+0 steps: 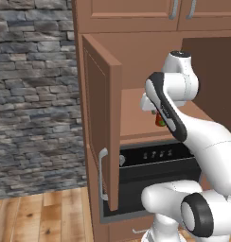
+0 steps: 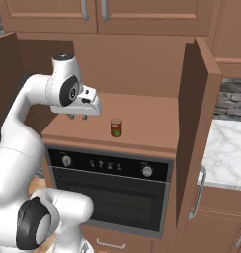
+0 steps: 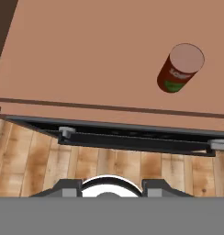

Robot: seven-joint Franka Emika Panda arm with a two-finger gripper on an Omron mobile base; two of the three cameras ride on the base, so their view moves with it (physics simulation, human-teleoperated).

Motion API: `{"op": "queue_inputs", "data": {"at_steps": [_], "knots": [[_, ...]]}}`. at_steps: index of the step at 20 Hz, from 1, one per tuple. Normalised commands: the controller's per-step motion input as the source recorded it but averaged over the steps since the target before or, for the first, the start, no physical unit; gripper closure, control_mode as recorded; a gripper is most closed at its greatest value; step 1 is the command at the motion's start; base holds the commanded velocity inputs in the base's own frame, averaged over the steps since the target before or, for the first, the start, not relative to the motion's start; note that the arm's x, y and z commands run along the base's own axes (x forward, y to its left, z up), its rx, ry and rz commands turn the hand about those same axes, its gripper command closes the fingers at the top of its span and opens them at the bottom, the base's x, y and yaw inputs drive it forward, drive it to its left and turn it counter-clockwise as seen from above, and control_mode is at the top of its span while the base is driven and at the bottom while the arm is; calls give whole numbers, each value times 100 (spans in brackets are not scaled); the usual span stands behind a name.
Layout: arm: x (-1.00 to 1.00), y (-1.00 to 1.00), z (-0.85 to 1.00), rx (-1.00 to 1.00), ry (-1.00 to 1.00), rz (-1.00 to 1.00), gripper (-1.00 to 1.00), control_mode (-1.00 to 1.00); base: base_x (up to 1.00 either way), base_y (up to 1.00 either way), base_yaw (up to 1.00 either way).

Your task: Restock the canned food cabinet by taking the new fresh canned food from the counter and placing it in the cabinet. Then, take the old canned food from the cabinet and place it on the counter.

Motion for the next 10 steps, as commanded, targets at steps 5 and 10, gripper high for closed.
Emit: {"op": "queue_inputs", "data": {"at_steps": [5, 10], "knots": [[-24, 0, -6, -2, 0, 0, -100, -100, 0, 0, 0], [-66, -17, -25, -2, 0, 0, -100, -100, 0, 0, 0]]}}
